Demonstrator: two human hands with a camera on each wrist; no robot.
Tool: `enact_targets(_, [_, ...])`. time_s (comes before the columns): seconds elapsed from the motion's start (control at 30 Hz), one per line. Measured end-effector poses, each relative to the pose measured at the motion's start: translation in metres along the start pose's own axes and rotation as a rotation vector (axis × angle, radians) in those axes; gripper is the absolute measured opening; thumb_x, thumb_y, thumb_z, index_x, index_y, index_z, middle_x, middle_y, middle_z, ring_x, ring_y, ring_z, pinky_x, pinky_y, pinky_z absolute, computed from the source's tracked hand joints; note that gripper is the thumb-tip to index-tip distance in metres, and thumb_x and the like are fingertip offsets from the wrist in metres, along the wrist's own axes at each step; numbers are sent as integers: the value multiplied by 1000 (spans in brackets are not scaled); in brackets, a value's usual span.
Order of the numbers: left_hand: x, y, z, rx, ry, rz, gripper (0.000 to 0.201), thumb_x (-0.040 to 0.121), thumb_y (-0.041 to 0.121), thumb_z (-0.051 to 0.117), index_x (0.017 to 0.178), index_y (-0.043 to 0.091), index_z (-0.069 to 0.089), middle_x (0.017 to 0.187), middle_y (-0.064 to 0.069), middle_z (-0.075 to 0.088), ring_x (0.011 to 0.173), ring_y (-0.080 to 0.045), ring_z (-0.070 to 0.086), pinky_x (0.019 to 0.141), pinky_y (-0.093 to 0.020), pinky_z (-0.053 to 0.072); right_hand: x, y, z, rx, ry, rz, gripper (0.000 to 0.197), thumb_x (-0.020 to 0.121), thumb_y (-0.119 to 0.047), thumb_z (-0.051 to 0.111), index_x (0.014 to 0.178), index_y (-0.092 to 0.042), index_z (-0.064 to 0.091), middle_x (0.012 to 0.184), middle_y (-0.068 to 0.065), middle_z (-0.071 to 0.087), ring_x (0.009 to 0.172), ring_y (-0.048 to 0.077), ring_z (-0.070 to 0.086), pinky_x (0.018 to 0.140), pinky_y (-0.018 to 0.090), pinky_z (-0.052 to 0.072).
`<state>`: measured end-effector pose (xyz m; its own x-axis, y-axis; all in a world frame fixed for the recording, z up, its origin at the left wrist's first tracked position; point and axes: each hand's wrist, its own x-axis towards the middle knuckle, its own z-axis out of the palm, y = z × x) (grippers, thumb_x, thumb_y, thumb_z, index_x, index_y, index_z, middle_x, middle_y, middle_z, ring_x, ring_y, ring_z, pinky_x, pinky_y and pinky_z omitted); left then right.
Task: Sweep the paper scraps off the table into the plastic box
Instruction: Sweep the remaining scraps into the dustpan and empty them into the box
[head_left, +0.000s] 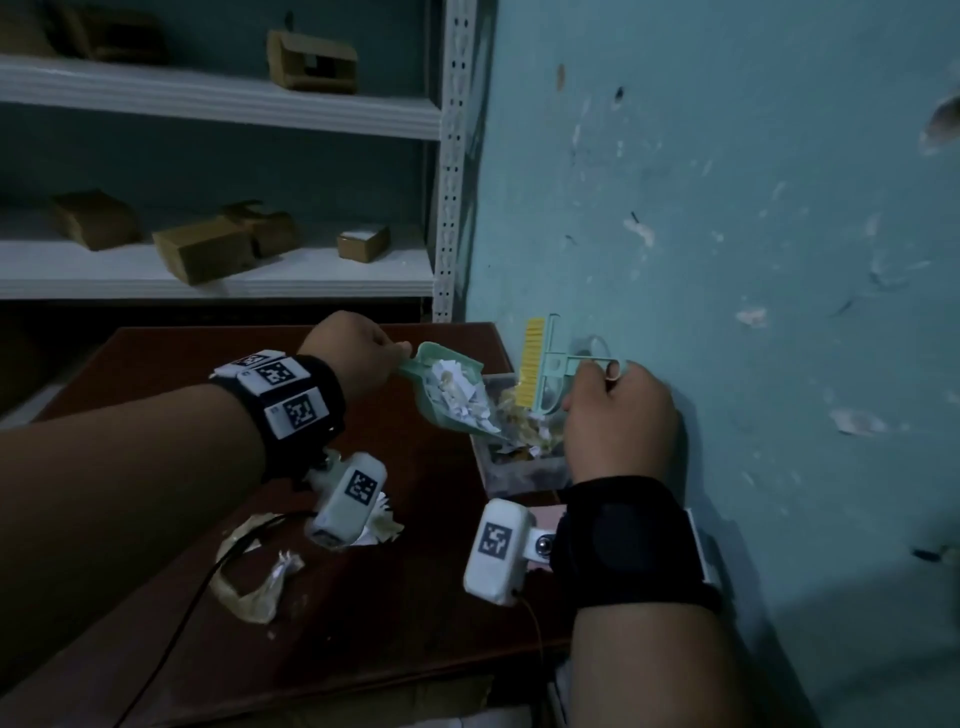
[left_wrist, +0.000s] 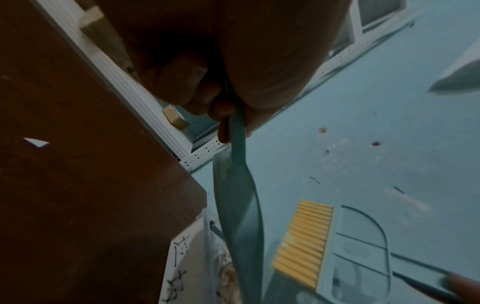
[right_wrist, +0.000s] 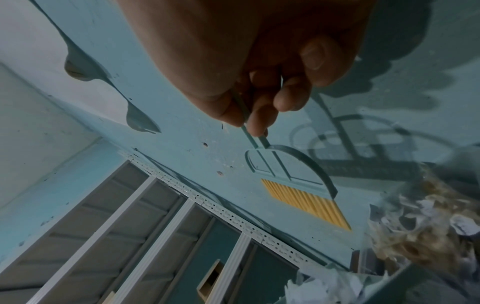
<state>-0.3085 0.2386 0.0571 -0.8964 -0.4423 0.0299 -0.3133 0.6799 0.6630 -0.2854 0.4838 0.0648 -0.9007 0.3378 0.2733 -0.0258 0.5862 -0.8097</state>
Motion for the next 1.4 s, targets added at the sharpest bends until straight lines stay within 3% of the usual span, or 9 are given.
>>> enact_targets(0.2, [12,32,8,244,-28,120,37,95,46,69,79,14,79,77,-8,73,75,-23,68,65,-34,57,4,2,2,29,-36,-24,36,98,-32,50,80,-7,68,74,6,69,62,17,59,49,21,35])
enact_targets(0.3, [16,47,5,319,14,188,43,94,49,69,74,12,78,72,-11,72,69,-26,67,57,-33,52,5,2,0,20,-39,-37,35,100,-30,49,78,-7,65,71,6,65,56,9,51,46,21,30])
enact_targets(0.5, [25,70,-4,431,62,289,37,95,45,68,73,16,73,68,-4,65,59,-17,56,53,-27,39,6,4,-2,54,-5,-45,35,100,-31,47,70,-12,53,68,7,63,60,22,59,48,26,35])
enact_targets(0.67, [23,74,-3,485,41,350,39,96,45,65,82,11,77,72,-9,67,61,-21,58,53,-28,39,5,-1,-2,136,-10,-47,35,102,-30,49,81,-8,67,76,4,70,61,12,60,42,19,34])
enact_targets(0.77, [18,73,-1,487,41,358,38,97,43,66,75,12,70,66,-3,58,57,-17,52,50,-28,33,-2,-5,1,87,-91,-46,34,102,-31,48,84,-11,68,74,1,67,57,3,52,37,14,31])
enact_targets(0.97, [10,64,-6,507,28,386,40,98,45,64,84,9,76,76,-11,68,71,-28,64,55,-30,42,-2,10,20,-48,-223,72,33,103,-33,46,83,-12,62,77,3,64,57,10,49,47,24,25])
enact_targets(1.13, [2,56,-23,562,64,389,39,99,45,61,84,12,77,72,-7,66,66,-24,59,55,-30,41,5,21,20,-143,-209,58,32,101,-29,45,80,-11,61,74,6,60,65,24,55,54,27,32])
enact_targets(1.23, [0,52,-38,546,87,382,38,99,44,63,85,11,77,78,-11,70,71,-29,64,65,-37,55,5,15,14,-100,-142,37,31,101,-27,46,74,-12,52,66,3,51,56,14,46,47,27,27])
enact_targets(1.4, [-5,40,-49,444,132,341,38,98,42,65,78,13,77,69,-6,67,65,-23,62,61,-37,53,3,4,9,-10,-51,-24,33,104,-30,46,77,-12,54,65,-2,51,55,9,45,46,24,25])
